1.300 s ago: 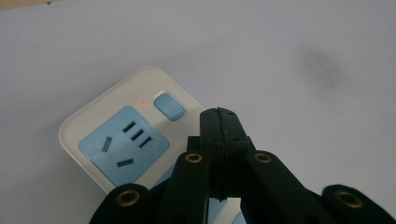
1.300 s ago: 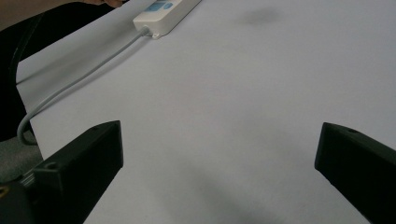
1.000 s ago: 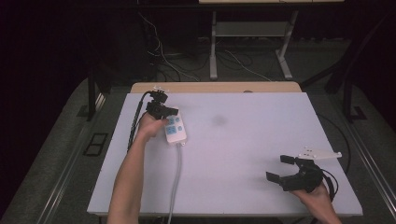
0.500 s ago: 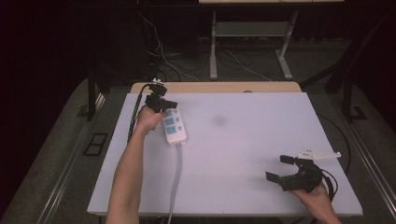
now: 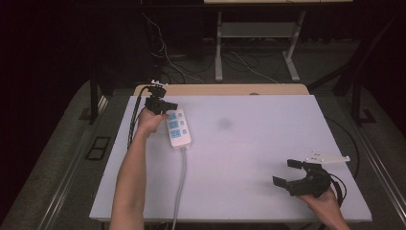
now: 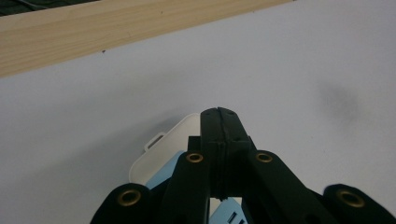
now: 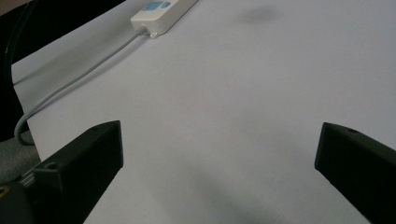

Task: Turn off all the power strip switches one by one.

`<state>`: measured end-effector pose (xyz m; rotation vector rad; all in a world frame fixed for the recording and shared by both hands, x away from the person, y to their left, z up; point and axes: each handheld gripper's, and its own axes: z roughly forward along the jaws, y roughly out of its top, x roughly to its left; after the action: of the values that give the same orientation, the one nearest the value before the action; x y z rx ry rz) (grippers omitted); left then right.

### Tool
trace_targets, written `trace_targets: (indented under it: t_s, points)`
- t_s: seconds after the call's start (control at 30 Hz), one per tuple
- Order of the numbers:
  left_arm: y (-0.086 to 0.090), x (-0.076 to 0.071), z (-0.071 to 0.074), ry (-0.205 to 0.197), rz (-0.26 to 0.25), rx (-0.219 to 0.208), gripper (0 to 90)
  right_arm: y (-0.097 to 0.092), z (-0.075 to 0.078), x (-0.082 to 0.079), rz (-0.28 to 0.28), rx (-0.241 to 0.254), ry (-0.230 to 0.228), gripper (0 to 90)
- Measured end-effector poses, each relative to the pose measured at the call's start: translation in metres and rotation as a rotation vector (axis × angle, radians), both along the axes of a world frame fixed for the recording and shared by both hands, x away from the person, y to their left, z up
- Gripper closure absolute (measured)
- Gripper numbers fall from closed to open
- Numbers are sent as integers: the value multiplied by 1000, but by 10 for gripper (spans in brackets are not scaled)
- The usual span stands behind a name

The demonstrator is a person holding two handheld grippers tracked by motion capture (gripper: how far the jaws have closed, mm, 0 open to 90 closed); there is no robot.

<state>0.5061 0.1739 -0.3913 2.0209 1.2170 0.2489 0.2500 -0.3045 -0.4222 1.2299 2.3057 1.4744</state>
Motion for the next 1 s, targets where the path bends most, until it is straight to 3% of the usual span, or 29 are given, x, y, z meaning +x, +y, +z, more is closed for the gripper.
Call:
trace_targets:
  t_s: [0.4, 0.83, 0.93, 1.0]
  points:
    - [-2, 4, -13, 22, 19, -27, 894, 0, 0, 0, 5, -4, 5, 10]
    - [-5, 5, -24, 46, 15, -31, 894, 0, 0, 0, 3, -6, 4, 10]
    - [-8, 5, -27, 58, 9, -3, 894, 0, 0, 1, 2, -5, 2, 10]
    - [-8, 5, -27, 58, 13, -10, 894, -1, 0, 1, 0, -1, 1, 10]
